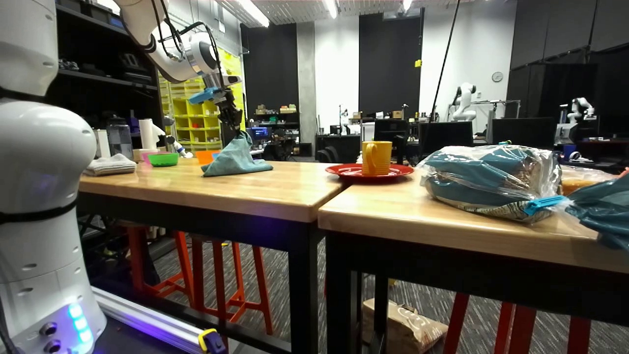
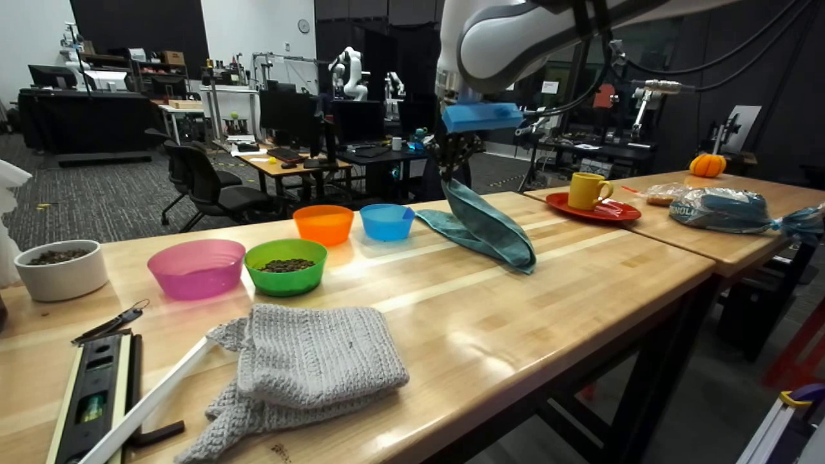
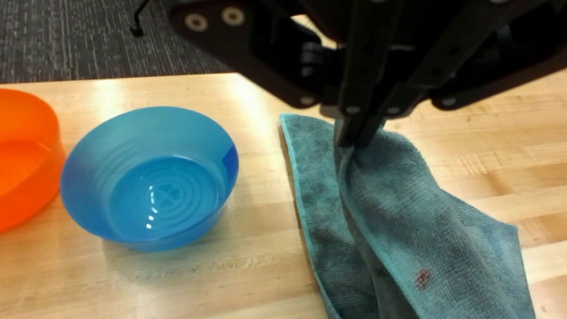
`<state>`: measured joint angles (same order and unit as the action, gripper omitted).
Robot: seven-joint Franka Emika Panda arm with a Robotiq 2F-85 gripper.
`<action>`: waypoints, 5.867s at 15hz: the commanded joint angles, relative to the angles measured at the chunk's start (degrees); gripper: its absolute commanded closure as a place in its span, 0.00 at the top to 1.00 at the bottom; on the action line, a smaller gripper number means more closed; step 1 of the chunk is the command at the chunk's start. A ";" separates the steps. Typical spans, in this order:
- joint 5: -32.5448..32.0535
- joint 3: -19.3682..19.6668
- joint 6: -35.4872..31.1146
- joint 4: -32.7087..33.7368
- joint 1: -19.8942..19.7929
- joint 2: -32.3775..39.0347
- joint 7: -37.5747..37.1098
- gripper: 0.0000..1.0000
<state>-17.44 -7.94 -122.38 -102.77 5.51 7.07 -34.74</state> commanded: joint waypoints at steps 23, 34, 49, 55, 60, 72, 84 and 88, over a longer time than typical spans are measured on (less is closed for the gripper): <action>1.02 4.73 11.79 18.29 5.73 10.95 -5.93 0.71; 13.80 6.56 17.53 7.99 -2.31 -1.04 16.82 1.00; 15.41 7.02 20.09 3.90 -3.92 -3.90 23.32 1.00; 15.41 7.02 20.09 3.89 -3.92 -3.90 23.34 1.00; 17.97 7.10 19.12 -0.19 -4.15 -6.07 23.68 1.00; 21.10 7.14 12.79 -10.41 -4.14 -7.66 24.77 1.00; 20.13 7.09 10.58 -17.02 -4.08 -5.97 27.68 0.00; 18.69 7.59 13.30 -19.49 -4.57 -7.25 30.16 0.00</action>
<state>2.20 -0.64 -111.43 -120.26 1.56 1.76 -7.15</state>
